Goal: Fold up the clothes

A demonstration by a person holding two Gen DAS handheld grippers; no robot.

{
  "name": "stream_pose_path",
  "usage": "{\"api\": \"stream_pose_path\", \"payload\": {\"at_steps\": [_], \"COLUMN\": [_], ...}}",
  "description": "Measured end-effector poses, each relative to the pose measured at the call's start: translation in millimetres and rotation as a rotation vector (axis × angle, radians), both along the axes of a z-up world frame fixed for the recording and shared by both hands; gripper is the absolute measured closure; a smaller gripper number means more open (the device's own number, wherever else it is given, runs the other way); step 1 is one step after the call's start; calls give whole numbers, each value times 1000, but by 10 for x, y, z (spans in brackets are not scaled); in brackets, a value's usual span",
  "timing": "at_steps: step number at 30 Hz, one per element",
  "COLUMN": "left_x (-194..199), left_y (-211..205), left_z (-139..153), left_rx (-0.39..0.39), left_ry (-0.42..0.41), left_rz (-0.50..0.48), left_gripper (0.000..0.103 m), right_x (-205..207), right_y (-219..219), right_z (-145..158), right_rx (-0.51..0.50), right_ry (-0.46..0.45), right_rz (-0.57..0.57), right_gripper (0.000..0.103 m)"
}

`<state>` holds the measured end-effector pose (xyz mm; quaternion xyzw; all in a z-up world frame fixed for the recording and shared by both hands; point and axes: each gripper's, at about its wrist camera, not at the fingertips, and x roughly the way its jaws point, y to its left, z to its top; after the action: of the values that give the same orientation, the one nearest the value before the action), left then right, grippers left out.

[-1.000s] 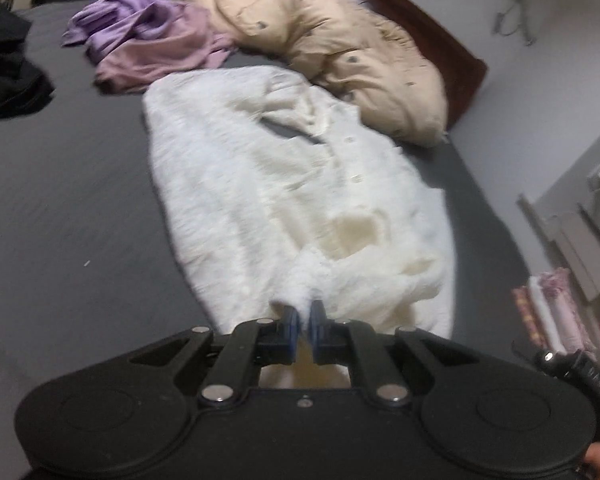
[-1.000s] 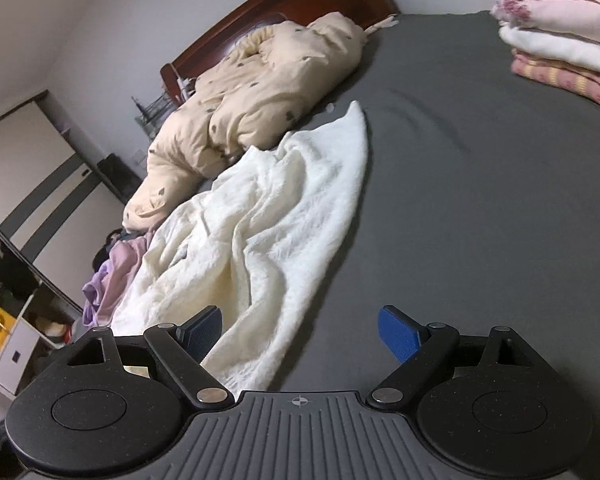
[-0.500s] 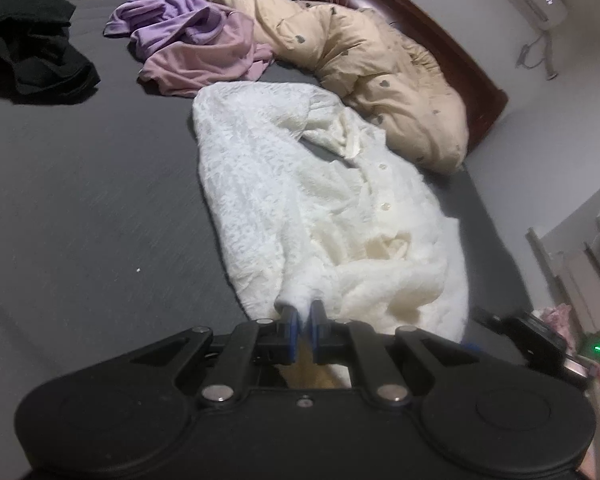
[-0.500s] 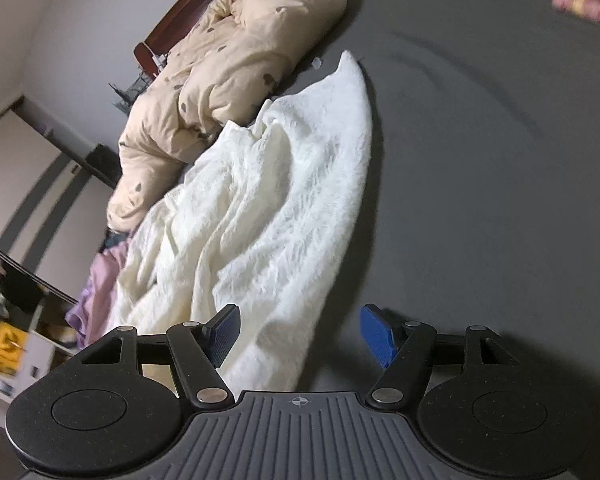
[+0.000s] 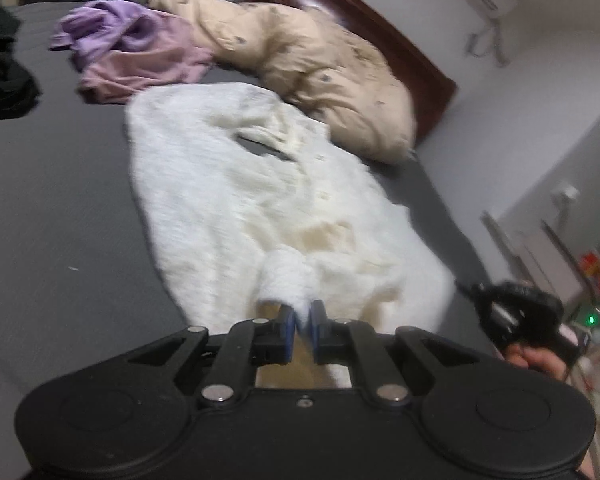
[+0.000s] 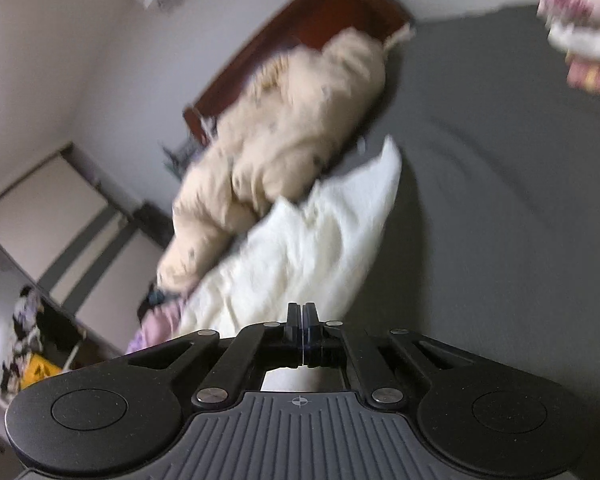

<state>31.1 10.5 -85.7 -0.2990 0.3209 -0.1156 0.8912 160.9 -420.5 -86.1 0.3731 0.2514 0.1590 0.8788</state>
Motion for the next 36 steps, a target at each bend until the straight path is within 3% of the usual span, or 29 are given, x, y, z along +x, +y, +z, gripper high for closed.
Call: {"api": "stream_pose_path", "payload": {"at_steps": [5, 9, 13, 19, 23, 26, 36], "left_x": [-73, -86, -69, -117, -222, -288, -93], "left_y": [-277, -296, -30, 630, 712, 700, 1165], "left_z": [-7, -36, 13, -83, -133, -74, 112], "left_rx": [17, 9, -2, -16, 29, 86, 48], "left_ry": [-12, -7, -14, 69, 88, 49, 20], "left_rz": [-82, -70, 66, 338, 355, 369, 543], "left_gripper": [95, 95, 95, 96, 96, 96, 96], "right_x": [-170, -150, -101, -123, -100, -86, -62], "right_y": [-259, -228, -11, 94, 74, 50, 20], "right_z": [24, -54, -10, -139, -215, -251, -309], "right_rx": [-29, 37, 4, -3, -2, -13, -40], "right_ry": [39, 111, 93, 144, 196, 223, 277], "right_rz": [-75, -19, 58, 73, 48, 36, 27], "right_gripper": [102, 101, 101, 101, 101, 101, 101]}}
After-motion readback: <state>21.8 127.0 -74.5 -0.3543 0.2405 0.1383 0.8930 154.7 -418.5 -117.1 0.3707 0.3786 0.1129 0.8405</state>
